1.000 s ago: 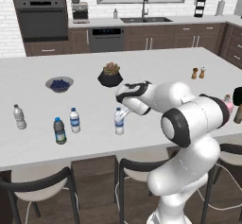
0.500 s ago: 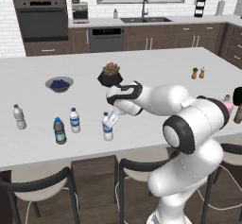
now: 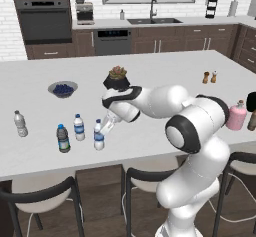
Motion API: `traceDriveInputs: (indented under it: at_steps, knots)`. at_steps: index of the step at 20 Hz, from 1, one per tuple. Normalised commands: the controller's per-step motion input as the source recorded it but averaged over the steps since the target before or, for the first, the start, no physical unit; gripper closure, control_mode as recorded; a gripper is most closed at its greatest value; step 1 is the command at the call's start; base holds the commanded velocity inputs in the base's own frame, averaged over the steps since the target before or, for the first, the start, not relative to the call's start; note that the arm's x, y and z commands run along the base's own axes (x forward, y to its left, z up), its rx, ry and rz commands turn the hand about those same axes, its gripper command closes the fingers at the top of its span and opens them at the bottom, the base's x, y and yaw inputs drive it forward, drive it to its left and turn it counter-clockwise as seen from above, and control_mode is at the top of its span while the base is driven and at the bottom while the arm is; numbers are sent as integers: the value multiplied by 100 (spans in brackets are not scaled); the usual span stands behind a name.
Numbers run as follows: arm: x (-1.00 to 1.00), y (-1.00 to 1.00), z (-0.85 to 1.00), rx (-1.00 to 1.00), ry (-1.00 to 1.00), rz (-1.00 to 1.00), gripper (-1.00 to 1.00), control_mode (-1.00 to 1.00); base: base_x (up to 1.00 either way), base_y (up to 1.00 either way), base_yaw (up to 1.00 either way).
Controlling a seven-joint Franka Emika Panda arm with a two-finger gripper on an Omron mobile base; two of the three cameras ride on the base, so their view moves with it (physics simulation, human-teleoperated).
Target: Move the plastic bottles in the middle to the plastics group, and the glass bottles in the middle to the glass group.
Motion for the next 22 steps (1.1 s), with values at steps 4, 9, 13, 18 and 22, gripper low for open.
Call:
traceDriveInputs:
  at_steps: [4, 9, 13, 18, 22]
  knots:
    - [12, 48, -5, 19, 0, 1, 100, -100, 0, 0, 0]
    - [22, 45, -6, 5, -2, 0, 100, -100, 0, 0, 0]
    - [18, 32, -11, -1, 0, 0, 100, -100, 0, 0, 0]
    - [16, 21, -12, -6, 0, 0, 100, -100, 0, 0, 0]
    - [1, 2, -14, -8, 0, 0, 100, -100, 0, 0, 0]
